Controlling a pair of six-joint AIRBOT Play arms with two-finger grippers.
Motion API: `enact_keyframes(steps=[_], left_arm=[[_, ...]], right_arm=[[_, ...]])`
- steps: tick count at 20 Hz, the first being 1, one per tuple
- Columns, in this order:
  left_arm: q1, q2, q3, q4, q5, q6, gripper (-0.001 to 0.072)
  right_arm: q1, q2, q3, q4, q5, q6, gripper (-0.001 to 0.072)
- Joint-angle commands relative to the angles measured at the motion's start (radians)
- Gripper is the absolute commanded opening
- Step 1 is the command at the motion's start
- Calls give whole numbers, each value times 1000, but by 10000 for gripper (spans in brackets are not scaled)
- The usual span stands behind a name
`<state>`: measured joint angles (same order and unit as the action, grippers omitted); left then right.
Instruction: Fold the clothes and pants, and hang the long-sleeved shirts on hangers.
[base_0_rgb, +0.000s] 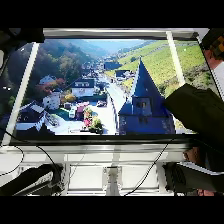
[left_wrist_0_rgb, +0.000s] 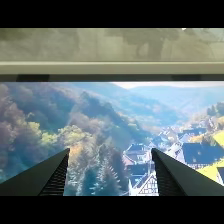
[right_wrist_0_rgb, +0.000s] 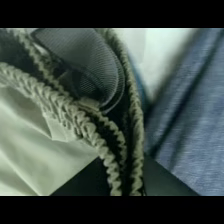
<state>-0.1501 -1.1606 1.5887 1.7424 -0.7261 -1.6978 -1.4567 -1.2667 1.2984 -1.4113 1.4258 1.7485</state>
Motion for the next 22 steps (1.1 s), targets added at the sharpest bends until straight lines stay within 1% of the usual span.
enact_keyframes(steps=[1,3,4,6,8,9,10,11,12,13,14,15,19,22], left_arm=[[0,0,0,0,0,0,580],[0,0,0,0,0,0,580],[0,0,0,0,0,0,580],[0,0,0,0,0,0,580],[0,0,0,0,-1,0,579],[0,0,0,1,-1,0,579],[0,0,0,1,-1,0,578],[1,0,0,2,-1,1,576],[2,1,0,9,-1,1,546],[2,3,0,34,-1,1,361],[2,9,0,68,-1,1,143],[3,18,0,97,-2,2,3],[52,88,0,113,-27,1,6],[159,150,0,112,-134,2,6]], right_arm=[[-32,0,1,-29,0,8,87],[-32,0,2,-27,1,13,466],[-32,0,7,-20,5,13,538],[-32,0,47,27,3,13,537],[-27,0,115,202,-15,-2,533],[-10,0,150,315,-27,-43,511],[26,0,184,413,-29,-87,310],[81,0,210,470,-28,-122,157],[145,0,221,490,-23,-141,80],[225,0,221,493,-12,-148,23],[305,-2,220,491,-3,-174,23],[386,-3,217,491,6,-186,22],[717,-3,216,499,21,-199,19],[900,-3,216,569,20,-225,19]])
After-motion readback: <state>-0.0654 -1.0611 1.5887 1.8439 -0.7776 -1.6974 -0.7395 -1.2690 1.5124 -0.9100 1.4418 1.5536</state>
